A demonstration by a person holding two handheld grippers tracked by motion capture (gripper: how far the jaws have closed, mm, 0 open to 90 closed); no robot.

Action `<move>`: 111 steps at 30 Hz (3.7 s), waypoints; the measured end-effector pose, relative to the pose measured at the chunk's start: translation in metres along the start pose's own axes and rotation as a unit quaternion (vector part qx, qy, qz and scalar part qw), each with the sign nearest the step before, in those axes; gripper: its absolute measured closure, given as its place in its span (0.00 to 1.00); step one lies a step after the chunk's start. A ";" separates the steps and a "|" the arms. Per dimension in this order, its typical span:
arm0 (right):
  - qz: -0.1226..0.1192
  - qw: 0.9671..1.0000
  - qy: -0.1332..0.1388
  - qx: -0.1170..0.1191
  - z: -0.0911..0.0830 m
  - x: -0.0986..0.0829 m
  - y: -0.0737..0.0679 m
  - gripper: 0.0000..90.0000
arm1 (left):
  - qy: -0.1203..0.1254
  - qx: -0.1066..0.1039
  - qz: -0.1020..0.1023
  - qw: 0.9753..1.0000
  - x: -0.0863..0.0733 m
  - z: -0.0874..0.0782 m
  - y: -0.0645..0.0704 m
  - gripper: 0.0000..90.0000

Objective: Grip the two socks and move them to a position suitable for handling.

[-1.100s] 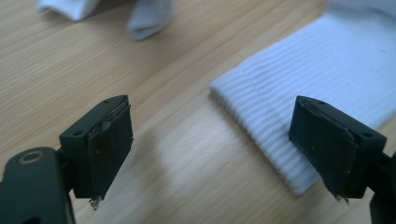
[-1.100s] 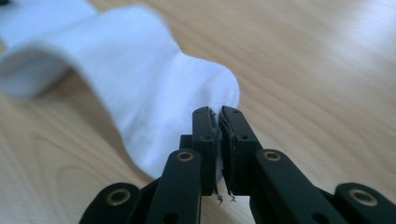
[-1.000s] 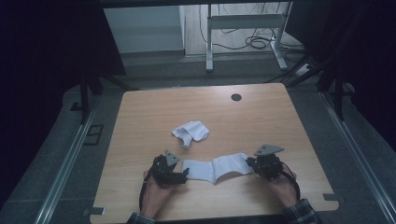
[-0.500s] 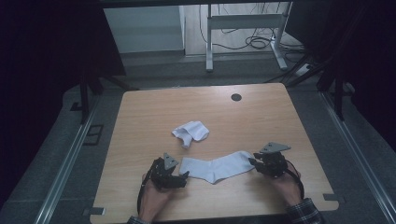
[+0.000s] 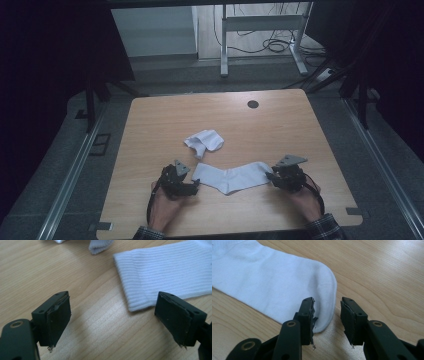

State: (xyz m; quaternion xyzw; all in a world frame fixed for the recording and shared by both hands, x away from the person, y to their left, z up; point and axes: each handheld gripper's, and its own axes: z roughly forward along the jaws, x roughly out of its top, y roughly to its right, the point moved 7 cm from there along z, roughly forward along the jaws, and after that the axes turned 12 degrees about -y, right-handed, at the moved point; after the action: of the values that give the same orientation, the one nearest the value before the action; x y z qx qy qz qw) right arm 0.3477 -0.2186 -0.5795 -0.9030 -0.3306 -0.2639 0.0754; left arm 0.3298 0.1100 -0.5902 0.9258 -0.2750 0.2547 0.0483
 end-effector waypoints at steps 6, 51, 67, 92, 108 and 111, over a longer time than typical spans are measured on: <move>0.009 1.000 0.012 0.011 -0.007 0.004 0.002 0.65 | 0.014 -0.028 -0.005 1.000 0.010 -0.009 -0.003 0.15; -0.037 0.996 0.041 0.069 0.009 0.083 -0.038 0.67 | 0.041 -0.069 -0.050 0.996 0.045 -0.008 -0.040 0.76; -0.084 0.992 0.035 0.082 0.051 0.145 -0.070 0.65 | 0.061 -0.081 -0.053 0.993 0.027 -0.007 -0.044 0.41; -0.097 0.993 0.011 0.072 0.089 0.158 -0.081 0.99 | 0.060 -0.103 -0.070 0.990 0.041 0.005 -0.049 0.92; -0.103 0.991 0.013 0.088 0.110 0.171 -0.090 0.80 | 0.059 -0.110 -0.075 0.989 0.038 0.006 -0.051 0.90; -0.098 0.991 0.005 0.090 0.108 0.169 -0.089 0.93 | 0.058 -0.109 -0.074 0.990 0.038 0.007 -0.052 0.90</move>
State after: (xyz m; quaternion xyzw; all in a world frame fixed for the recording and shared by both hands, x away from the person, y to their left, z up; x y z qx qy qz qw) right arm 0.4455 -0.0219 -0.5851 -0.8545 -0.4396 -0.2434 0.1319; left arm 0.3878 0.1339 -0.5745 0.9166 -0.2286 0.2719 0.1834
